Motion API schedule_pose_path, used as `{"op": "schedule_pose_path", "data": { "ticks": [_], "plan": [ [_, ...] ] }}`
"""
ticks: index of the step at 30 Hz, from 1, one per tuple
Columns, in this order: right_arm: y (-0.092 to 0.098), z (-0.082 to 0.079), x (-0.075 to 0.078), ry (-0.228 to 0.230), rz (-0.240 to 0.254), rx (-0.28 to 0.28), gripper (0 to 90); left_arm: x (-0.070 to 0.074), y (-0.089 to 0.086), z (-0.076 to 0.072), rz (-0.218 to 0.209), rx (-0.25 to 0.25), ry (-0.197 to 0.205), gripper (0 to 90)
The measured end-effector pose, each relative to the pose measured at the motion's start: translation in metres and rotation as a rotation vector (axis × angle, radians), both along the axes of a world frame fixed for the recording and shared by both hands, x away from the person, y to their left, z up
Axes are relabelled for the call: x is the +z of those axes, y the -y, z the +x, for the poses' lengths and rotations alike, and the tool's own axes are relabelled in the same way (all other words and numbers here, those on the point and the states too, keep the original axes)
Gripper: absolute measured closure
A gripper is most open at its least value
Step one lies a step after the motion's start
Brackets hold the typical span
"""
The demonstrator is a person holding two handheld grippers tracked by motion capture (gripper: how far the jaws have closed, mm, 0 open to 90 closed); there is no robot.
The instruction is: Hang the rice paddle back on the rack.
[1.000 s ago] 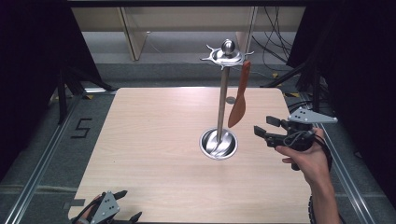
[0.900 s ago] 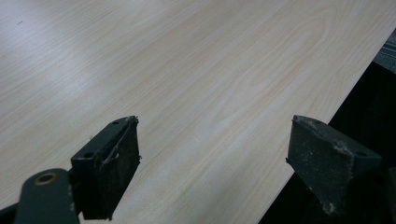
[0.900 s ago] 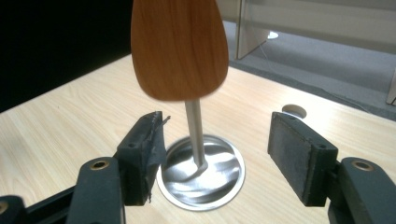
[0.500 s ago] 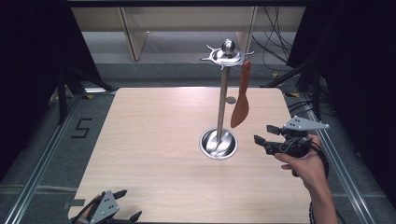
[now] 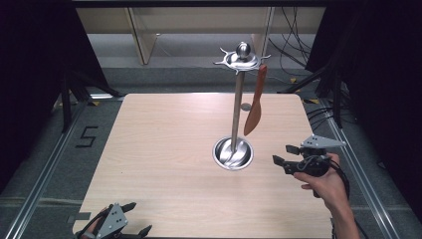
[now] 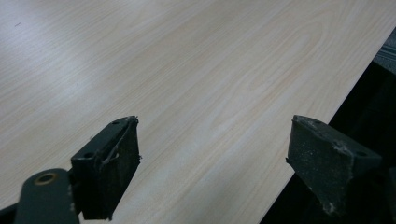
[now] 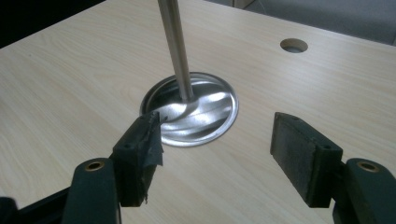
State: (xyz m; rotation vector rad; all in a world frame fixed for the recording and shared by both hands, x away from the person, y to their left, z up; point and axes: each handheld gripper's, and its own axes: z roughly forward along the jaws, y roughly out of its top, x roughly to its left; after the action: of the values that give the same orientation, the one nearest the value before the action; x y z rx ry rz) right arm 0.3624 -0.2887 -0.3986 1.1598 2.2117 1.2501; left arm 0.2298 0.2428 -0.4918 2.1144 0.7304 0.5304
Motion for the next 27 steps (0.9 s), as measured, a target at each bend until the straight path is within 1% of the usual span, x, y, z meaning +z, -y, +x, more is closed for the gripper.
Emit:
{"op": "schedule_pose_path", "data": {
  "ticks": [1, 2, 3, 4, 5, 6, 7, 8, 9, 10, 11, 12, 13, 14, 15, 16, 17, 18, 19, 20, 21, 22, 23, 24, 25, 26, 27],
  "plan": [
    [0.001, 0.001, -0.002, 0.026, -0.012, 0.005, 34.7, -0.001, 0.001, -0.002, -0.015, 0.017, -0.021, 16.1],
    [0.0, 0.001, -0.003, 0.008, 0.009, 0.006, 34.7, 0.002, -0.002, -0.001, 0.026, -0.005, -0.014, 16.1],
    [0.001, 0.0, -0.003, -0.005, 0.003, -0.003, 34.6, 0.002, -0.002, -0.001, 0.012, 0.004, -0.033, 16.1],
    [0.002, 0.0, -0.003, 0.008, -0.006, -0.002, 34.6, 0.001, 0.0, -0.002, -0.009, 0.02, -0.034, 16.1],
    [0.003, 0.001, -0.004, 0.019, -0.019, 0.008, 34.6, 0.001, -0.001, 0.0, 0.007, 0.008, -0.022, 16.2],
    [0.003, -0.001, -0.005, -0.005, -0.013, -0.004, 34.6, 0.001, 0.001, -0.001, -0.007, 0.011, -0.034, 16.1],
    [0.004, 0.001, -0.007, 0.016, -0.026, -0.001, 34.6, 0.002, 0.0, -0.001, 0.011, 0.002, -0.016, 16.1],
    [0.002, -0.001, -0.008, -0.011, -0.013, -0.007, 34.6, 0.002, 0.0, -0.001, 0.015, 0.002, -0.011, 16.2],
    [0.003, -0.001, -0.008, -0.021, -0.018, -0.002, 34.6, 0.002, 0.0, -0.001, 0.022, -0.001, -0.021, 16.1],
    [0.004, 0.0, -0.009, -0.003, -0.032, -0.004, 34.6, 0.003, -0.001, -0.002, 0.021, -0.007, -0.03, 16.2],
    [0.002, -0.002, -0.01, -0.016, -0.018, -0.014, 34.6, 0.003, -0.002, -0.002, 0.027, -0.013, -0.021, 16.2],
    [0.002, -0.002, -0.012, -0.015, -0.023, -0.005, 34.6, 0.001, -0.001, -0.002, 0.004, 0.004, -0.012, 16.1],
    [0.003, -0.001, -0.012, -0.003, -0.042, 0.004, 34.5, 0.0, -0.002, -0.002, 0.015, 0.004, -0.011, 16.2],
    [0.002, -0.002, -0.013, -0.006, -0.048, 0.004, 34.5, 0.001, -0.004, -0.003, 0.025, 0.0, -0.028, 16.2],
    [-0.001, -0.003, -0.014, -0.029, -0.026, -0.01, 34.3, 0.0, -0.003, -0.002, 0.008, 0.009, -0.011, 16.2],
    [-0.001, -0.003, -0.015, -0.03, -0.035, -0.003, 34.2, 0.0, -0.003, -0.002, 0.003, 0.013, -0.005, 16.1],
    [-0.002, -0.003, -0.016, -0.028, -0.04, -0.002, 33.8, 0.002, -0.004, -0.003, 0.008, 0.014, -0.031, 16.1],
    [-0.003, -0.004, -0.017, -0.036, -0.043, 0.001, 33.8, 0.002, -0.003, -0.002, 0.0, 0.005, -0.003, 16.2],
    [-0.004, -0.004, -0.018, -0.038, -0.048, 0.006, 33.8, 0.0, -0.002, -0.003, -0.025, 0.019, -0.01, 16.1],
    [-0.005, -0.004, -0.019, -0.042, -0.046, 0.005, 33.7, 0.001, -0.002, -0.004, -0.014, 0.019, -0.022, 16.2],
    [-0.005, -0.005, -0.02, -0.04, -0.052, 0.009, 33.6, 0.001, -0.003, -0.003, 0.003, 0.006, -0.014, 16.2],
    [-0.006, -0.005, -0.021, -0.041, -0.05, 0.01, 33.6, 0.001, -0.004, -0.002, 0.03, 0.004, 0.0, 16.1],
    [-0.007, -0.006, -0.022, -0.048, -0.052, 0.02, 33.6, 0.001, -0.004, -0.001, 0.025, 0.005, 0.001, 16.2],
    [-0.006, -0.005, -0.024, -0.031, -0.065, 0.031, 33.5, 0.001, -0.003, -0.002, 0.022, 0.006, 0.002, 16.1],
    [-0.008, -0.007, -0.025, -0.051, -0.056, 0.019, 33.5, 0.002, -0.003, -0.002, 0.014, 0.007, -0.005, 16.2],
    [-0.009, -0.007, -0.026, -0.059, -0.065, 0.018, 33.5, 0.006, -0.008, 0.005, 0.11, -0.045, 0.087, 16.2],
    [-0.009, -0.007, -0.028, -0.048, -0.065, 0.025, 33.4, 0.007, -0.008, 0.005, 0.111, -0.044, 0.089, 16.2]
  ]
}}
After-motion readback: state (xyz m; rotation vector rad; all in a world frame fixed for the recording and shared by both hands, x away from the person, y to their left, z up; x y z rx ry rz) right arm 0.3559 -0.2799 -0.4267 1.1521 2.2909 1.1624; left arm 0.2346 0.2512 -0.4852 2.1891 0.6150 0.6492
